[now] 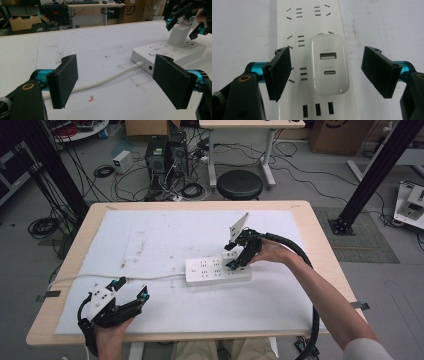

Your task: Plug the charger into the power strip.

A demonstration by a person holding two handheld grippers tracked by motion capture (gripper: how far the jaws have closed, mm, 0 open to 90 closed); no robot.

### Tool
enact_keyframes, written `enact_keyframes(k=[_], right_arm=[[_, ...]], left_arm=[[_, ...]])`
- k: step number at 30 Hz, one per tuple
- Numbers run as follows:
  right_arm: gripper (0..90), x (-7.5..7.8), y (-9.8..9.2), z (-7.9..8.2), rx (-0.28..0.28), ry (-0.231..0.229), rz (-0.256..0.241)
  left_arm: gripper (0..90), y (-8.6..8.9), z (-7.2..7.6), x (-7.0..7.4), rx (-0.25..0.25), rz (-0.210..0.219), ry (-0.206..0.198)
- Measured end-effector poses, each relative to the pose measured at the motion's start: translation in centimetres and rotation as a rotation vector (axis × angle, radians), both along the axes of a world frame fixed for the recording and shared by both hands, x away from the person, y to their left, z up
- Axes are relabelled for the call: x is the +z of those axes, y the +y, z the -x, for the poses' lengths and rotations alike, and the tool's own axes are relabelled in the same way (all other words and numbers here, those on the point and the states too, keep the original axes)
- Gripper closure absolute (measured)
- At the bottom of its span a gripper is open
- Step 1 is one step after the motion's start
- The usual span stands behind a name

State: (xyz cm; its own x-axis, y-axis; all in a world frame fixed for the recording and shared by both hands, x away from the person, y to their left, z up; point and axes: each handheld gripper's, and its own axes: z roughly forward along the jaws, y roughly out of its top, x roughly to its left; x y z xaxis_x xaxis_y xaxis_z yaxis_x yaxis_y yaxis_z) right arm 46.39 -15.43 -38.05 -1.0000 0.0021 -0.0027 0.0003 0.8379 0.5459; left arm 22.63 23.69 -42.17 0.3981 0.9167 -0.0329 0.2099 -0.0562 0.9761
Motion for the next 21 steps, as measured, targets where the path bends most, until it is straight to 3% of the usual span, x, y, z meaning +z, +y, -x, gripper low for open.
enact_keyframes(k=[6, 13, 14, 19, 21], right_arm=[[22.1, 0.4, -0.6, 0.4, -0.073, 0.016, -0.021], [22.1, 0.8, -1.7, 1.6, -0.151, -0.009, -0.059], [22.2, 1.1, -2.3, 2.2, -0.204, -0.018, -0.079], [22.2, 1.7, -3.6, 3.4, -0.303, -0.03, -0.119], [22.2, 1.8, -3.9, 3.5, -0.318, -0.035, -0.134]], left_arm=[[20.6, -0.1, -0.2, 0.0, -0.005, -0.001, -0.002], [20.6, -0.2, -0.5, 0.1, -0.015, -0.005, -0.001], [20.6, -0.3, -0.7, 0.2, -0.018, -0.011, -0.004], [20.6, -0.3, -1.2, 0.2, -0.027, -0.014, -0.003], [20.6, -0.4, -1.3, 0.2, -0.028, -0.011, -0.004]])
